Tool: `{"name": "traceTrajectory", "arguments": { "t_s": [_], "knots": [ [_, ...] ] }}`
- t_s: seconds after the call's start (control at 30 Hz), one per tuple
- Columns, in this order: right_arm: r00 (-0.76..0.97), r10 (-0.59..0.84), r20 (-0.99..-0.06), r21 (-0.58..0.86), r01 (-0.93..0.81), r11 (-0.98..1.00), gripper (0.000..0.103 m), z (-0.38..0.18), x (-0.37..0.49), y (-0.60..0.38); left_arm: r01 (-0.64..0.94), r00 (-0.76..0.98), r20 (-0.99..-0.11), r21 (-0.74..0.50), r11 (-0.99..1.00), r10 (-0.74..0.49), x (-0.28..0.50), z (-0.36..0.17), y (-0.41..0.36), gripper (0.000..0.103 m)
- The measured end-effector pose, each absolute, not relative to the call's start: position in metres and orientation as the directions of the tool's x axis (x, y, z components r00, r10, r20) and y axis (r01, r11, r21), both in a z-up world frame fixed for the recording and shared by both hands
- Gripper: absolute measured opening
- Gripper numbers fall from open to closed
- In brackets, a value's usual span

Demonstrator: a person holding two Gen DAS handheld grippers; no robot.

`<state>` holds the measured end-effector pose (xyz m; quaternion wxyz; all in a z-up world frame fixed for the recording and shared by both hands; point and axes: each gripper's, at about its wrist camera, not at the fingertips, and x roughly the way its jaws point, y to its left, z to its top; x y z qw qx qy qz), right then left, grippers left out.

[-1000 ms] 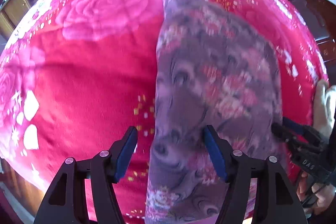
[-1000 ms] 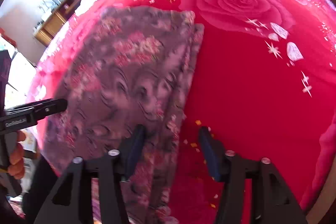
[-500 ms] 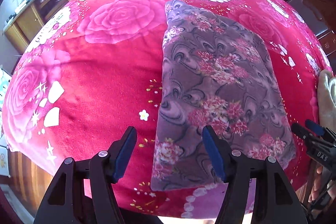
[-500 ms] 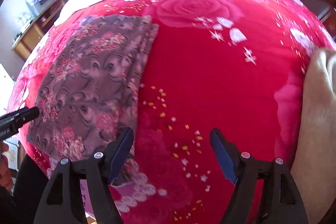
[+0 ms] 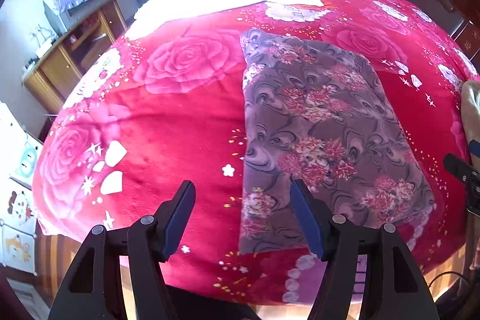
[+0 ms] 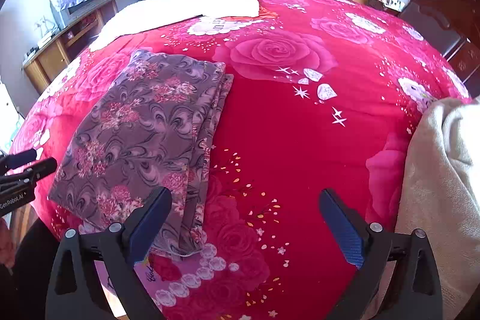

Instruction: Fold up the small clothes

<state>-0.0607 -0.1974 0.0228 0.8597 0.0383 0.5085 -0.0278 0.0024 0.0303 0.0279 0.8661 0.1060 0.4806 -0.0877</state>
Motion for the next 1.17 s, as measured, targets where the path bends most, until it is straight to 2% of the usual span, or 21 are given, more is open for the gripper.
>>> {"name": "traceTrajectory", "arguments": {
  "t_s": [0.43, 1.17],
  "knots": [
    [0.547, -0.028, -0.837, -0.020, 0.020, 1.000, 0.103, 0.036, -0.069, -0.178, 0.301, 0.509, -0.858, 0.099, 0.949, -0.072, -0.015, 0.031, 0.030, 0.065],
    [0.522, -0.006, -0.853, 0.067, 0.121, 0.990, 0.103, 0.033, -0.070, -0.201, 0.333, 0.509, -0.852, 0.058, 0.941, -0.128, -0.040, 0.054, 0.009, 0.065]
  ]
}}
